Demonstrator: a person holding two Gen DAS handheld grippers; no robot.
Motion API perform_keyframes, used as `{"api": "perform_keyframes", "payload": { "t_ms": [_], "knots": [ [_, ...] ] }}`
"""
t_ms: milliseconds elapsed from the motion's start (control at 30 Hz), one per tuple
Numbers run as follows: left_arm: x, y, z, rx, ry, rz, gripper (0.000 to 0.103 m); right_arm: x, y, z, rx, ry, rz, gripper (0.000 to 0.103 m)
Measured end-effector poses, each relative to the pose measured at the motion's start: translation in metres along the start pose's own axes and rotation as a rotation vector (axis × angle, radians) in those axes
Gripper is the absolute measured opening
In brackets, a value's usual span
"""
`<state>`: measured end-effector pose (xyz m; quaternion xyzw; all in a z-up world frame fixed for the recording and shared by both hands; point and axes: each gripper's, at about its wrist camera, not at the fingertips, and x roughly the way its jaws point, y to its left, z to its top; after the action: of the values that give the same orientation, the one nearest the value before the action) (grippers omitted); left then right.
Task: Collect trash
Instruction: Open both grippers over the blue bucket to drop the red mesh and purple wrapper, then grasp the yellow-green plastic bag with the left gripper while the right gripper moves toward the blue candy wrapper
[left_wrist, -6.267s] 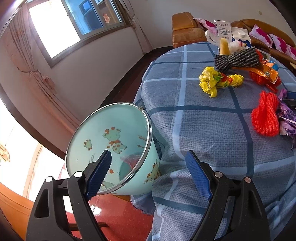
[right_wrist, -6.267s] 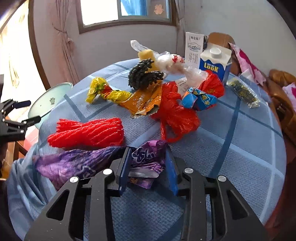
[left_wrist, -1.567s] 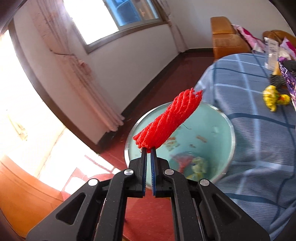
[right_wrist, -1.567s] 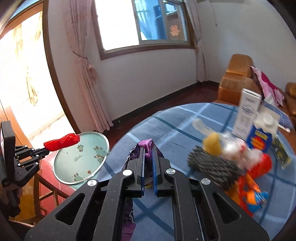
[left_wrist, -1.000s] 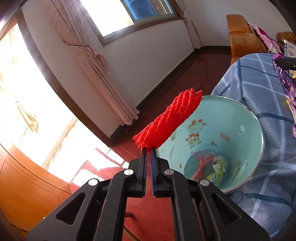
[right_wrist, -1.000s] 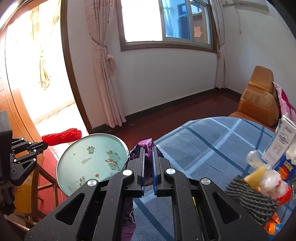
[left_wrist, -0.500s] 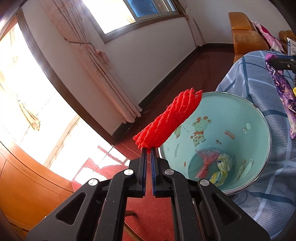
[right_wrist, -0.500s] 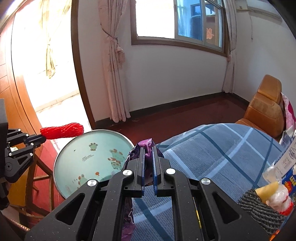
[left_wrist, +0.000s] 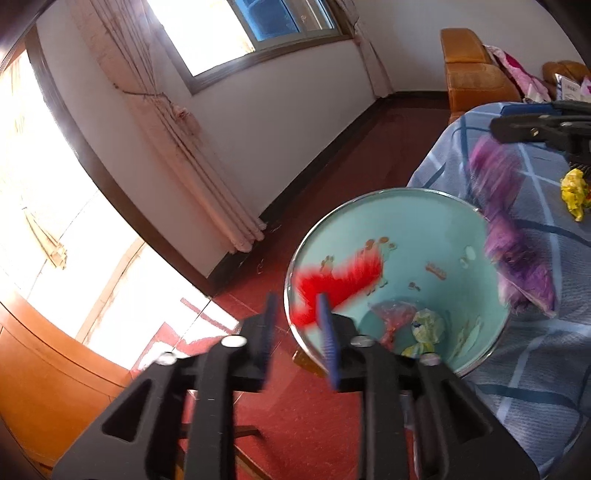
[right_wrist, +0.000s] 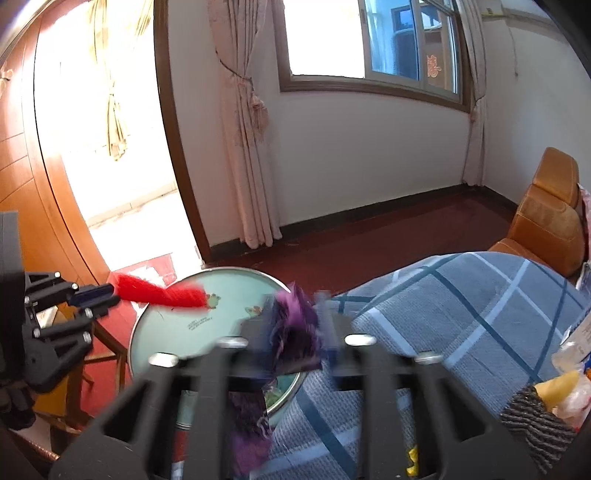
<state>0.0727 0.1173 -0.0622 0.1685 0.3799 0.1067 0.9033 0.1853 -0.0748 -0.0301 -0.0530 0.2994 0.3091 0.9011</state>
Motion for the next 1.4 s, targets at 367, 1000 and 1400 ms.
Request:
{"api": "perform_keyframes", "payload": {
  "t_ms": [367,1000,1400],
  "knots": [
    [-0.008,-0.008,0.001,-0.006,-0.02,-0.013,0.058,-0.031,-0.009,-0.017,-0.015,-0.005,-0.088,0.048],
    [-0.051,-0.169,0.052,0.142,-0.139,-0.318,0.061,-0.223,-0.158,-0.163,0.352,-0.052,-0.522,0.065],
    [-0.008,-0.255,0.081,0.198,-0.037,-0.464,0.026,-0.238,-0.191,-0.2,0.493,-0.061,-0.537,0.068]
  ]
}}
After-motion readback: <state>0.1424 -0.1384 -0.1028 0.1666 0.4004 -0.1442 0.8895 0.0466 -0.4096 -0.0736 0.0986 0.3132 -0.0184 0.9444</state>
